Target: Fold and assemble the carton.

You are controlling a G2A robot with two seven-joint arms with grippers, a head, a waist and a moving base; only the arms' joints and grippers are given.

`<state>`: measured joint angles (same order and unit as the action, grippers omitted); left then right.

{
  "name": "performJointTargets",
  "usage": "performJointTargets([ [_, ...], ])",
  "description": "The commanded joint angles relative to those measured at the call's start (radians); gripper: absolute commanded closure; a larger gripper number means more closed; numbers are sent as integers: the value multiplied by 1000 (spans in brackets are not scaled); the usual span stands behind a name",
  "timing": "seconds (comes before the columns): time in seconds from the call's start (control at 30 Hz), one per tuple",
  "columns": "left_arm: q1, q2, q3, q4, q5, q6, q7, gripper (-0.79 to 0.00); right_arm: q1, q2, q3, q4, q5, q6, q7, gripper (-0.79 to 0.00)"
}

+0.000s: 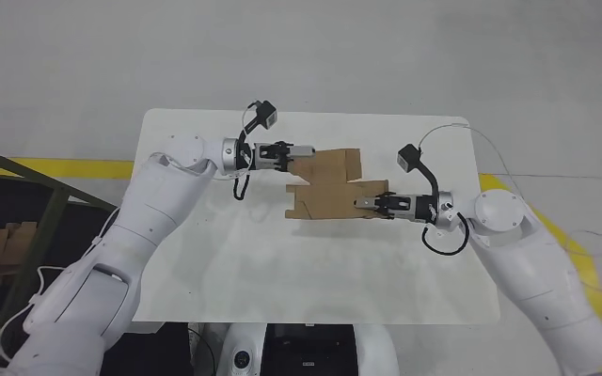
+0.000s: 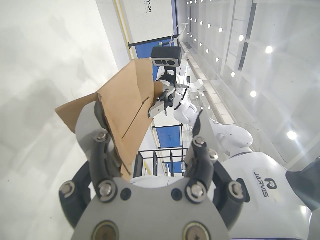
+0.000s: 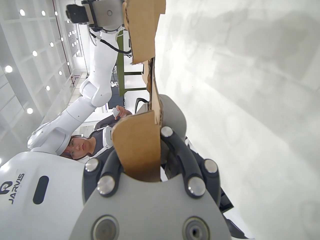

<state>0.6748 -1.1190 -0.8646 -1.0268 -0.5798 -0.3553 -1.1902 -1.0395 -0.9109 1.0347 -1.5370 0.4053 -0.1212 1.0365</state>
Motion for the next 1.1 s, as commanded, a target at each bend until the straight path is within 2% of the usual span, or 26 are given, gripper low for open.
performJointTargets([
  [0.0, 2, 1, -4, 1, 14, 5, 5, -102, -1, -1, 3, 0, -1, 1, -1, 0],
  [0.07, 4, 2, -9, -1, 29, 12, 9, -6, -3, -1, 6, -2, -3, 2, -1, 0],
  [0.1, 5, 2, -11, -1, 37, 15, 11, 0, -4, -2, 7, -2, -4, 2, 0, 0],
  [0.6, 23, 1, -31, -21, 79, 47, 18, 0, -7, -7, 25, -14, -18, 13, 4, 0],
  [0.63, 25, 1, -33, -25, 74, 45, 15, 0, -8, -7, 28, -12, -20, 18, -1, -317],
  [0.67, 27, 0, -35, -28, 68, 44, 9, 0, -9, -7, 31, -10, -21, 21, -5, -785],
  [0.83, 36, -1, -46, -44, 52, 33, -8, 0, -27, -2, 65, 19, -63, 43, -68, -785],
  [1.07, 53, 1, -63, -59, 50, 8, -23, 0, -92, 19, 188, 17, -75, -16, -133, -785],
])
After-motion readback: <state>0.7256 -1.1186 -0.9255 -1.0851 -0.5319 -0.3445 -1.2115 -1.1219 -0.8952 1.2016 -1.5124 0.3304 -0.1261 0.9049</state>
